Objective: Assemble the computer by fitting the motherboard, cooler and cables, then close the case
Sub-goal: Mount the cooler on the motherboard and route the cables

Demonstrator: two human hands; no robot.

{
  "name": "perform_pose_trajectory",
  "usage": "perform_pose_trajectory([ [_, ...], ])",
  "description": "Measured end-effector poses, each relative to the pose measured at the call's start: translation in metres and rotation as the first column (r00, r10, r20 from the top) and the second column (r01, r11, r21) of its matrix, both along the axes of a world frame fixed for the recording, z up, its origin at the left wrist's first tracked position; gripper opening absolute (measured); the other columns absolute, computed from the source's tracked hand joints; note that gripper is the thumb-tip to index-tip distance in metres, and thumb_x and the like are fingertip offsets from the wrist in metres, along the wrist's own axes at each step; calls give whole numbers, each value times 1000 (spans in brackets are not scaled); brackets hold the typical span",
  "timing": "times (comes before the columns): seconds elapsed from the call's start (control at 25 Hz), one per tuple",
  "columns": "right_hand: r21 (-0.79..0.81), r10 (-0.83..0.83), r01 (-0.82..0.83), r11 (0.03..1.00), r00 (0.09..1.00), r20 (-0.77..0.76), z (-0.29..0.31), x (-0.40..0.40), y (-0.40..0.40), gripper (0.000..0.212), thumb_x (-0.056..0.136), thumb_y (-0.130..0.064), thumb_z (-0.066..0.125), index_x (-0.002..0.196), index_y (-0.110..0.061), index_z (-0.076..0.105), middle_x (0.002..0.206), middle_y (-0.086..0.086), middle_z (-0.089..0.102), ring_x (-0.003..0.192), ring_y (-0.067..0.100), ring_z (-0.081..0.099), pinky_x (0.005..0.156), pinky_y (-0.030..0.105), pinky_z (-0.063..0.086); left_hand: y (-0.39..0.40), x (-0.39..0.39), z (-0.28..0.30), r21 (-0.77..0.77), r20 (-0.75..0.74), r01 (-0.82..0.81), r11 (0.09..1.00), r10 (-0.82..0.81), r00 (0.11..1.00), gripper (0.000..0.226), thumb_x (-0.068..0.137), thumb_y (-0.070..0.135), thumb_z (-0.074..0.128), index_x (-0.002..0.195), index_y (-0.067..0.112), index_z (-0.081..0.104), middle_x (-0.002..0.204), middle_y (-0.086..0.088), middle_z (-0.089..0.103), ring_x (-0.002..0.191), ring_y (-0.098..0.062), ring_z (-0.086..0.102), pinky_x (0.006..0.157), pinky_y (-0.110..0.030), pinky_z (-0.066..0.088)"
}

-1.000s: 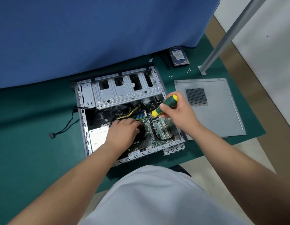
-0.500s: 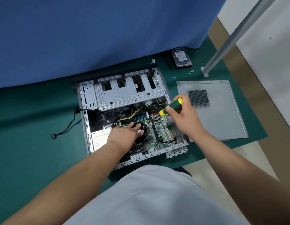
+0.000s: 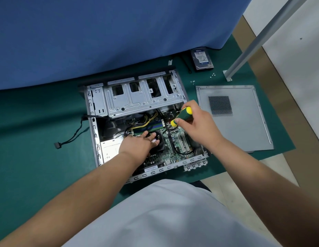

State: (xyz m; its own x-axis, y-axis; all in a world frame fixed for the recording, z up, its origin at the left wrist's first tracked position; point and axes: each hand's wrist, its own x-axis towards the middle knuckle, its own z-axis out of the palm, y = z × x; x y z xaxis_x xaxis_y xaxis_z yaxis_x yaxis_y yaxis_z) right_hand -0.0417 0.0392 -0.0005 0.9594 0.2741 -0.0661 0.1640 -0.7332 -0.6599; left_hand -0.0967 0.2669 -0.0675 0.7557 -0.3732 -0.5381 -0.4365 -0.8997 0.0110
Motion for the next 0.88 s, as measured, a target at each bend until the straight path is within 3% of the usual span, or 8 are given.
perform_pose_trajectory([
  [0.12, -271, 212, -207, 940, 977, -12, 22, 19, 15, 33, 89, -38, 75, 105, -27, 48, 92, -8, 63, 78, 16, 62, 64, 32, 49, 0, 1, 0, 11, -8, -4, 1000, 4, 1000, 79, 106, 13, 53, 160, 48, 9, 171, 15, -4, 156, -15, 22, 93, -46, 53],
  [0.2, -473, 388, -372, 799, 919, -69, 37, 29, 25, 32, 91, -34, 71, 113, -24, 49, 106, -3, 60, 87, 22, 62, 71, 37, 51, -1, 0, 0, 17, -3, -1, 1000, 1, 1000, 77, 107, 16, 54, 160, 48, 9, 171, 14, -3, 154, -16, 26, 92, -46, 54],
  [0.32, -510, 540, -552, 660, 820, -189, 56, 41, 35, 38, 93, -20, 61, 127, -25, 44, 121, 0, 51, 81, 20, 58, 67, 39, 51, 0, -2, 2, 23, 10, -2, 1000, 2, 1000, 75, 107, 20, 53, 160, 47, 9, 171, 12, -2, 151, -18, 34, 92, -46, 53],
  [0.44, -571, 626, -622, 535, 746, -227, 68, 54, 38, 34, 95, -15, 59, 126, -25, 49, 118, 0, 56, 82, 21, 53, 65, 35, 43, -1, -1, 3, 22, 6, -12, 1000, 12, 1000, 73, 108, 22, 53, 160, 48, 9, 171, 11, -2, 149, -18, 38, 92, -45, 53],
  [0.56, -620, 597, -560, 549, 782, -178, 66, 54, 40, 22, 99, -34, 57, 115, -19, 54, 93, 2, 61, 83, 27, 60, 62, 37, 47, -1, 0, 3, 25, 1, -23, 999, 23, 1000, 76, 107, 20, 54, 160, 49, 8, 171, 10, -1, 146, -19, 44, 92, -44, 53],
  [0.68, -704, 309, -265, 659, 949, -68, 51, 44, 44, 46, 103, -59, 38, 87, -17, 45, 63, -2, 39, 56, 25, 44, 46, 30, 24, -2, 1, 2, 32, 3, -33, 999, 32, 999, 78, 106, 20, 55, 160, 50, 8, 171, 10, -1, 141, -20, 50, 87, -42, 53],
  [0.8, -798, 184, -86, 597, 982, 32, 46, 39, 48, 63, 103, -63, 26, 70, -15, 50, 60, 1, 43, 49, 20, 40, 46, 27, 23, -2, 1, 3, 31, -4, -37, 999, 37, 999, 77, 106, 22, 55, 159, 51, 8, 171, 10, -1, 137, -19, 54, 77, -39, 52],
  [0.88, -755, 319, -273, 596, 944, -89, 51, 44, 41, 60, 101, -67, 33, 91, -16, 63, 82, 5, 59, 66, 25, 57, 53, 29, 37, -2, 1, 3, 25, -9, -40, 999, 41, 999, 74, 107, 26, 53, 159, 51, 7, 171, 10, -1, 137, -17, 54, 71, -38, 50],
])
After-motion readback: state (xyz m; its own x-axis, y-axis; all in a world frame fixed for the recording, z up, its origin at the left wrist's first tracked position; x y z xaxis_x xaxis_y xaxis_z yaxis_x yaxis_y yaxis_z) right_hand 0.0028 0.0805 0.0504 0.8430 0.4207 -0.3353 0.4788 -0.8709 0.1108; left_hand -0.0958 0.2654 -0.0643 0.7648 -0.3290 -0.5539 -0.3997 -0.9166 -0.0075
